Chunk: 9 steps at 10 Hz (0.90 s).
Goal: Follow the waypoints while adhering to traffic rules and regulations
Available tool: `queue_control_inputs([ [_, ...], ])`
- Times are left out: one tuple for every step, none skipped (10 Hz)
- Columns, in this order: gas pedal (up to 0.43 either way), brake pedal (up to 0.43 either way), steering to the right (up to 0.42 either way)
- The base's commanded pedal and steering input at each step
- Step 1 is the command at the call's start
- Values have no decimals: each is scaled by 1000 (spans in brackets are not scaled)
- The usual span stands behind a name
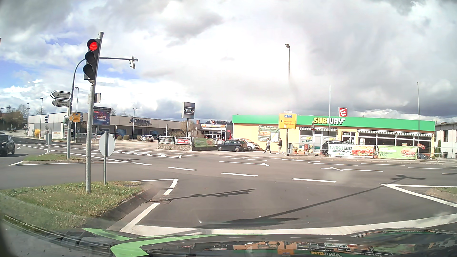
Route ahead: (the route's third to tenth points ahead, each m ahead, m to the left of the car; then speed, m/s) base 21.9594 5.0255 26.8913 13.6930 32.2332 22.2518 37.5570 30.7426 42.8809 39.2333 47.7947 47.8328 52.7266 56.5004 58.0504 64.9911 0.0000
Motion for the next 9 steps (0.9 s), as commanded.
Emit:
queue_control_inputs([
  [0, 311, 12],
  [0, 311, 12],
  [0, 311, 12],
  [0, 311, 12],
  [0, 311, 12],
  [0, 311, 12],
  [0, 311, 12],
  [0, 311, 12],
  [0, 311, 12],
])
